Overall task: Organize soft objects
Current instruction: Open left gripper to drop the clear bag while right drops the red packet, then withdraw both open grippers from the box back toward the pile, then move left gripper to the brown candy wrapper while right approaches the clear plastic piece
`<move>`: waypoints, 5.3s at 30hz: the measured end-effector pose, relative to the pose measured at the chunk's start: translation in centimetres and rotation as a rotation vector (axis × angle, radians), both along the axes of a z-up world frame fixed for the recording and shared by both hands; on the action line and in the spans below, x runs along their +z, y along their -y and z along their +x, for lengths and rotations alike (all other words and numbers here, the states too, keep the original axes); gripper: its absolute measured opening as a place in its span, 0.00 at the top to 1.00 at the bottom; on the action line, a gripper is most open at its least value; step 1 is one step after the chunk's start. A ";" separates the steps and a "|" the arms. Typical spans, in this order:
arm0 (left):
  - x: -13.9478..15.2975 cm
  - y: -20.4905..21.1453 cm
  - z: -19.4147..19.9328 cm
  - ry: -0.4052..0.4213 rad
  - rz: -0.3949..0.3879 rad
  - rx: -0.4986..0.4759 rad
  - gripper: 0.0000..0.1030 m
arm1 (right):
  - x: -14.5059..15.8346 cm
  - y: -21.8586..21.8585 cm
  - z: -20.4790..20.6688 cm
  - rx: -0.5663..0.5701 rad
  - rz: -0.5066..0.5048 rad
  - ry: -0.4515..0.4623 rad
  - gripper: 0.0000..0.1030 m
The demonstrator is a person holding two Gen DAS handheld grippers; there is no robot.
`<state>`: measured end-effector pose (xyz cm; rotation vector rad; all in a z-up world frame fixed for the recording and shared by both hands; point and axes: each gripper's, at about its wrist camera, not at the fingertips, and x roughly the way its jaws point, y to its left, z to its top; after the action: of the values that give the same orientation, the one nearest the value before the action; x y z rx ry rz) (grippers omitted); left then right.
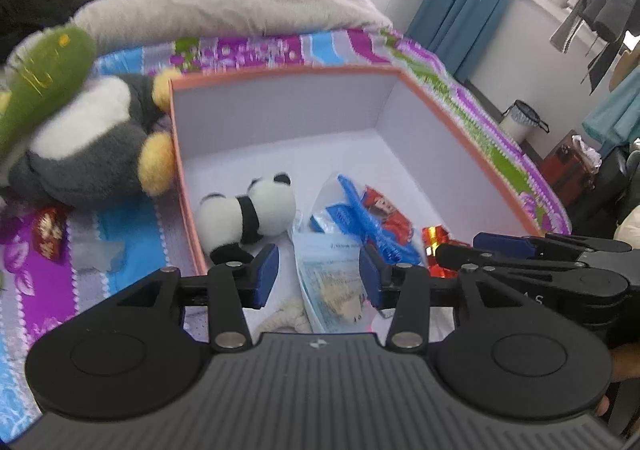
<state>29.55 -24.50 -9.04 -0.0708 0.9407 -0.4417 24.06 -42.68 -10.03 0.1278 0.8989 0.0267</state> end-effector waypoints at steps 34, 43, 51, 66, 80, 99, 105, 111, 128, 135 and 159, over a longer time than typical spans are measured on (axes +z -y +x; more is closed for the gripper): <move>10.8 -19.6 -20.8 0.277 -0.034 0.245 0.51 | 10.4 -14.8 -15.4 0.141 0.047 0.315 0.53; 8.9 -22.5 -23.8 0.257 -0.016 0.312 0.51 | 8.8 -18.3 -17.8 0.200 0.073 0.297 0.53; 7.4 -24.0 -26.1 0.250 0.008 0.367 0.51 | 7.4 -20.4 -19.9 0.259 0.079 0.282 0.53; 4.3 -25.8 -27.2 0.178 0.007 0.411 0.51 | 5.1 -22.5 -20.9 0.278 0.079 0.237 0.53; 1.4 -27.1 -22.2 0.122 0.006 0.436 0.51 | 2.8 -23.8 -16.7 0.287 0.048 0.192 0.53; -5.1 -28.7 -10.7 0.063 0.015 0.436 0.51 | -2.2 -26.4 -6.9 0.330 0.013 0.166 0.53; -7.3 -29.0 -7.5 0.064 0.021 0.428 0.51 | -4.4 -26.8 -4.2 0.328 0.002 0.177 0.53; -9.2 -28.8 -4.4 0.085 0.017 0.415 0.51 | -6.3 -27.2 -1.9 0.313 0.007 0.189 0.53; -12.1 -27.0 4.7 0.099 -0.012 0.323 0.50 | -10.6 -26.9 4.6 0.208 -0.016 0.167 0.28; -12.8 -26.5 7.4 0.096 -0.026 0.288 0.44 | -11.7 -27.3 6.9 0.184 0.024 0.173 0.28; -14.1 -25.1 9.7 0.072 -0.058 0.234 0.44 | -12.8 -27.0 7.5 0.169 -0.014 0.192 0.40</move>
<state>39.20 0.58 -23.15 -0.2146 0.8375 -0.2532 31.53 -15.71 -22.85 0.0347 0.7160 0.1871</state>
